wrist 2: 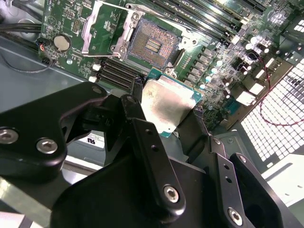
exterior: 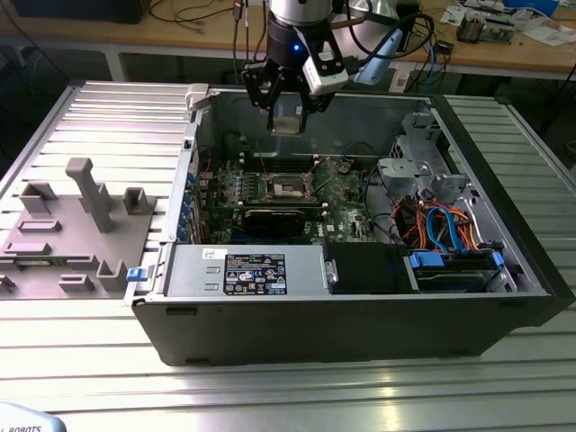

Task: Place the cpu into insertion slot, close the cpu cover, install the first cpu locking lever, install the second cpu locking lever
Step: 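Place the cpu into insertion slot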

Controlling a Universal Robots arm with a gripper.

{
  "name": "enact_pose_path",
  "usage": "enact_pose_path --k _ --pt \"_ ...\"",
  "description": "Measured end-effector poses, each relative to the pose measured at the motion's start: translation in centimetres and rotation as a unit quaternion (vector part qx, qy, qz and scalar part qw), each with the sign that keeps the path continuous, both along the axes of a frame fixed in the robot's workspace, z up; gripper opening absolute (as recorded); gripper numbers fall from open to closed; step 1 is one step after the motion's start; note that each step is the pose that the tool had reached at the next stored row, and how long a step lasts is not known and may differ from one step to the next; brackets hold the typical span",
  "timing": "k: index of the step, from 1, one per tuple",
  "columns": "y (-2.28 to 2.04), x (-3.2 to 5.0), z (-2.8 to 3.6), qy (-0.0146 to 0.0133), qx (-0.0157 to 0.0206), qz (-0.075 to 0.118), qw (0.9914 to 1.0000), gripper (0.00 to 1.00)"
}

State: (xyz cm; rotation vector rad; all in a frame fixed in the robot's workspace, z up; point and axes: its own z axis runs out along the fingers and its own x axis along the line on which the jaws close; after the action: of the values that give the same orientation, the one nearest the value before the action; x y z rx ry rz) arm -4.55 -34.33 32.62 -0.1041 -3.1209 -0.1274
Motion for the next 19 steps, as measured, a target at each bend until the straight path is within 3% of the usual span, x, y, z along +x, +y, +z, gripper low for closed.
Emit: enact_pose_path --k 12,19 --pt "0.00 0.00 -0.13 0.0000 -0.0001 -0.003 0.99999 0.54" --pt "0.00 0.00 -0.21 0.0000 -0.0001 -0.016 0.99987 0.54"
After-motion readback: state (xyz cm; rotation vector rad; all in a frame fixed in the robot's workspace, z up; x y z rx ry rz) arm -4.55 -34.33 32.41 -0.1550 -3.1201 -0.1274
